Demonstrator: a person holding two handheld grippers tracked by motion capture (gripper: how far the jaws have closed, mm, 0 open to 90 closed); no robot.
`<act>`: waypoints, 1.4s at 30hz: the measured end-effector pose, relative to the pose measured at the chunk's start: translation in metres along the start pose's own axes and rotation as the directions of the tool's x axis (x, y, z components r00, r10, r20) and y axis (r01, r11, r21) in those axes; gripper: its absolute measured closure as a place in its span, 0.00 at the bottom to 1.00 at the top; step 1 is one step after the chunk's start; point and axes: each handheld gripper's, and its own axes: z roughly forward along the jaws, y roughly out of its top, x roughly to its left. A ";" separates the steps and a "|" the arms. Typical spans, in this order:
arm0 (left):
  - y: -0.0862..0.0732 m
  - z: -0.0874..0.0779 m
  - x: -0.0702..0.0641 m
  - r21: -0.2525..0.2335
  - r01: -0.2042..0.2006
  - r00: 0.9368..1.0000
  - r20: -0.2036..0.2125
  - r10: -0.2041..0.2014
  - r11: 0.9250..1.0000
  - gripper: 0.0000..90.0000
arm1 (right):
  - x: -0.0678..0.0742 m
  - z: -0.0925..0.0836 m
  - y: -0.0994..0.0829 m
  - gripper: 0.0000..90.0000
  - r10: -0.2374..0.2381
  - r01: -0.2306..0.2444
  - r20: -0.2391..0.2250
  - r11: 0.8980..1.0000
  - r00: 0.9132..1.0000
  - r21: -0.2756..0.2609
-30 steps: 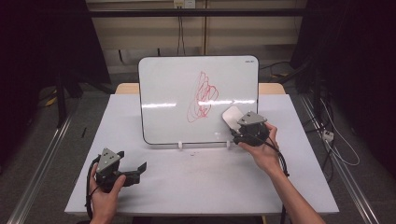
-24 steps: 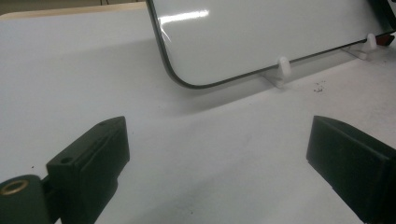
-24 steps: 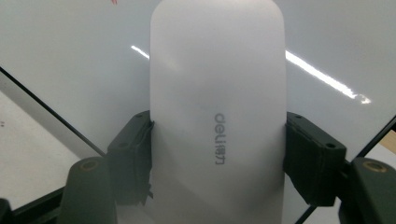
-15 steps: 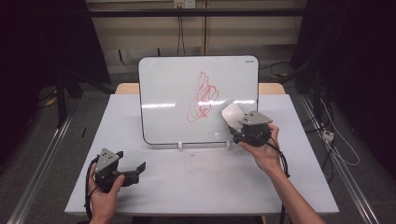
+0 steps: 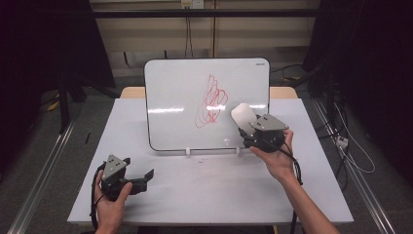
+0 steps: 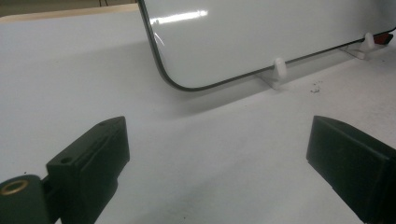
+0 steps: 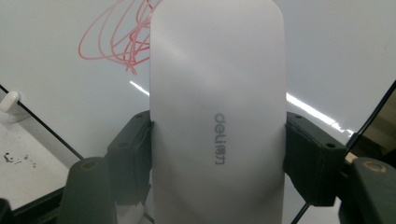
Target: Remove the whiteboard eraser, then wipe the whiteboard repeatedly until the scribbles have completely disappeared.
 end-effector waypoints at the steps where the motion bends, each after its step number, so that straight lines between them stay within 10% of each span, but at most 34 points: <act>1: 0.000 0.000 0.000 0.002 0.003 1.000 0.000 -0.003 1.000 0.07 | 0.000 -0.001 0.001 0.35 0.002 -0.002 0.001 1.000 1.000 -0.004; 42: -0.003 -0.007 0.006 -0.008 0.021 1.000 -0.013 -0.021 1.000 0.07 | -0.020 0.043 0.092 0.35 -0.062 0.070 0.071 0.990 0.996 -0.119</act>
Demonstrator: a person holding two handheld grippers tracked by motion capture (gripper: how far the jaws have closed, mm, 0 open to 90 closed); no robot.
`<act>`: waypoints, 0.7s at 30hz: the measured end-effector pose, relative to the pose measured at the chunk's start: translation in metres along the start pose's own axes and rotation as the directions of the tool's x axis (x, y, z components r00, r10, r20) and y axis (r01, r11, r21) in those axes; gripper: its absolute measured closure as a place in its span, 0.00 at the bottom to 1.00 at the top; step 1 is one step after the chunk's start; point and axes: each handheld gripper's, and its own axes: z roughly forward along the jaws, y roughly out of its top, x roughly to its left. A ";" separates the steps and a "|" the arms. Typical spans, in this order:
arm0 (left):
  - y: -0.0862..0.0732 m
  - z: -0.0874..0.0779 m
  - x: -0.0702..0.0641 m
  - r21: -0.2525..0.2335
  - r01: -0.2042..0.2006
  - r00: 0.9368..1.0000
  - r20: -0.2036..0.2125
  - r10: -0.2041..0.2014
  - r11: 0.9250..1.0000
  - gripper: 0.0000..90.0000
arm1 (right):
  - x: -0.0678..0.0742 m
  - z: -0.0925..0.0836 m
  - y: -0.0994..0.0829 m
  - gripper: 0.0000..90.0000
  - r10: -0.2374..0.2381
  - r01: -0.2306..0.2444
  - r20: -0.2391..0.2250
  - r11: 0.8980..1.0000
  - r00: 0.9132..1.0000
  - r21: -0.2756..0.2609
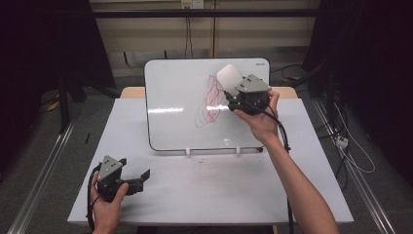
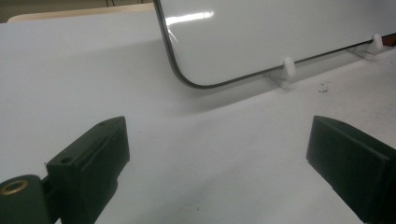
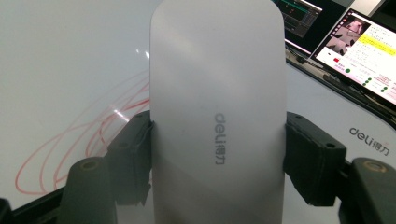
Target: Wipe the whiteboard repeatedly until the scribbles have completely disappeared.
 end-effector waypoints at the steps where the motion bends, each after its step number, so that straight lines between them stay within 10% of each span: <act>1: 0.000 0.000 0.000 0.003 0.004 1.000 -0.002 -0.004 1.000 0.07 | 0.000 0.003 0.002 0.35 0.001 -0.001 -0.004 1.000 1.000 0.005; 21: 0.004 0.008 -0.002 0.014 0.003 1.000 0.011 -0.003 1.000 0.07 | 0.002 0.038 0.008 0.35 -0.079 0.076 0.037 0.994 0.996 0.082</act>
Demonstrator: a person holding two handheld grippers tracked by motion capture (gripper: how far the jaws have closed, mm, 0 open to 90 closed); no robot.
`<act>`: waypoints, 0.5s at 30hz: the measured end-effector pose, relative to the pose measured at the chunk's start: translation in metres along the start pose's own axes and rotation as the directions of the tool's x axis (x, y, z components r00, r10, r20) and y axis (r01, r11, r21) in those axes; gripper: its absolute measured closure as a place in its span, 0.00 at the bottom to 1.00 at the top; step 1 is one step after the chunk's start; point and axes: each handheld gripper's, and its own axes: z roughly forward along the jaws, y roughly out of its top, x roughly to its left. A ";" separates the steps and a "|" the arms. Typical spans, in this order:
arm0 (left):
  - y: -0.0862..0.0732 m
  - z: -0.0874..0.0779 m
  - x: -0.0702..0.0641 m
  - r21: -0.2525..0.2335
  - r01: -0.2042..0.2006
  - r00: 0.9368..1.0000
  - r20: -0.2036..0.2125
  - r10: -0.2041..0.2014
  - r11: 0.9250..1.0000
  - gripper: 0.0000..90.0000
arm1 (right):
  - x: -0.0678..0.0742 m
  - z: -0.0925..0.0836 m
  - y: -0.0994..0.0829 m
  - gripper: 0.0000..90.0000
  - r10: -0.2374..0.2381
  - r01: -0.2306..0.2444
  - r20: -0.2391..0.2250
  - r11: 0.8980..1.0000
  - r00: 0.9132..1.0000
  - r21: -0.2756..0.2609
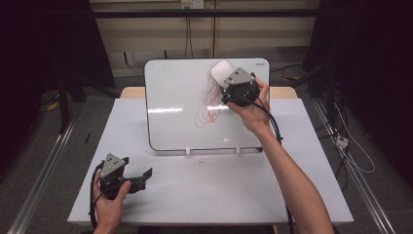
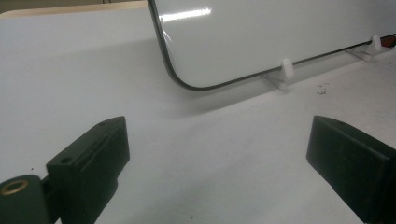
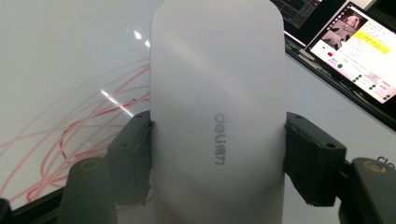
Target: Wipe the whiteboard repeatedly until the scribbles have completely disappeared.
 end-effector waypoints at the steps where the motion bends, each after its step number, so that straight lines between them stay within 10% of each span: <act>1: 0.000 0.000 0.000 0.001 0.001 1.000 0.000 -0.001 1.000 0.07 | 0.000 0.001 0.001 0.35 -0.003 0.003 0.002 1.000 1.000 0.006; 15: 0.001 0.002 -0.001 -0.001 -0.013 1.000 0.012 0.013 1.000 0.07 | 0.001 0.011 0.007 0.35 -0.035 0.033 0.038 0.998 0.999 0.060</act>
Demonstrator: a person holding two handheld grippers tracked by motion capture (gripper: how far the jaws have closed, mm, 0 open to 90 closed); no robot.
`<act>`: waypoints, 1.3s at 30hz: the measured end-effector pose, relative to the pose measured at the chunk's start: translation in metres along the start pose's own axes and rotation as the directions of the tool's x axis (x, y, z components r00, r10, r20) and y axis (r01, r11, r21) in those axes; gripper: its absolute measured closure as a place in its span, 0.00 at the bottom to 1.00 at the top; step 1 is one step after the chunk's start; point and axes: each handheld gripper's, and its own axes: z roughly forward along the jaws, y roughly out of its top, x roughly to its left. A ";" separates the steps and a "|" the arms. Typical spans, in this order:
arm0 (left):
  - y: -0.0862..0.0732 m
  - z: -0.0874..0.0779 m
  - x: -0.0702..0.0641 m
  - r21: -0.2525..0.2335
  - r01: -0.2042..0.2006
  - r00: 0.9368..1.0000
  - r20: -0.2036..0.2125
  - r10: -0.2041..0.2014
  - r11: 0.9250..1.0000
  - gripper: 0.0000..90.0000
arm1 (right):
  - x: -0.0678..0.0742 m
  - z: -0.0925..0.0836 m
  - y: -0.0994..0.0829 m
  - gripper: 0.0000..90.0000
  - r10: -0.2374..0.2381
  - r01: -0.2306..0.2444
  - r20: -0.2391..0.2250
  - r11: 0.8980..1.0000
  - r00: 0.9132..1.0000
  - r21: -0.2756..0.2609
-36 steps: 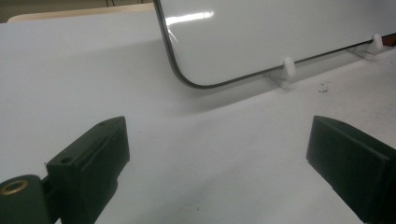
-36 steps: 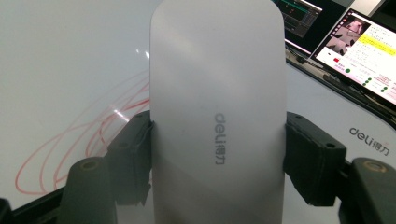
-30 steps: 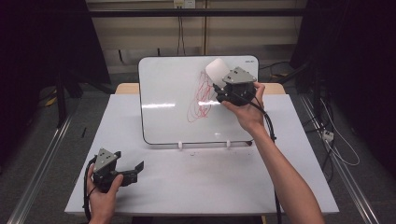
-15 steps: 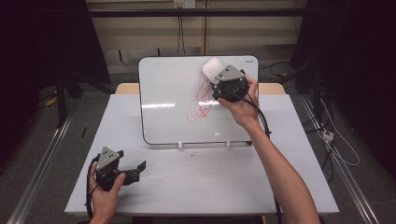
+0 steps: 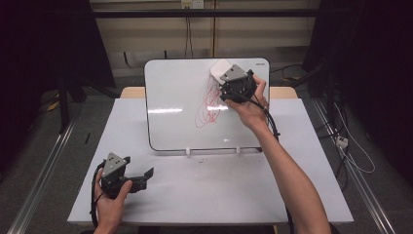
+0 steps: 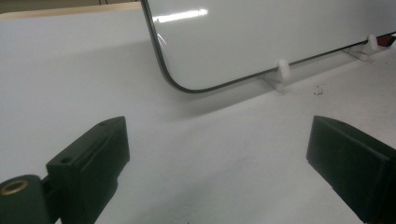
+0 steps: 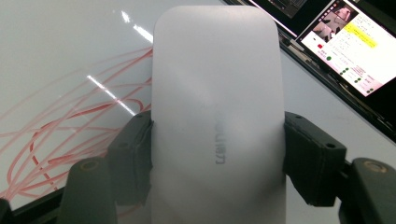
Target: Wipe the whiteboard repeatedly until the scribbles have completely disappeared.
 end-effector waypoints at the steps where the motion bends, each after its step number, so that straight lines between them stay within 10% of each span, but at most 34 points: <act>1: -0.001 0.000 0.000 0.001 -0.001 1.000 0.000 0.001 1.000 0.07 | 0.000 0.000 0.000 0.35 0.002 -0.002 -0.001 1.000 1.000 -0.003; 39: -0.004 -0.010 -0.003 -0.008 -0.037 0.999 -0.019 0.037 0.999 0.07 | 0.024 0.003 -0.002 0.35 -0.038 0.038 -0.007 0.999 0.999 -0.012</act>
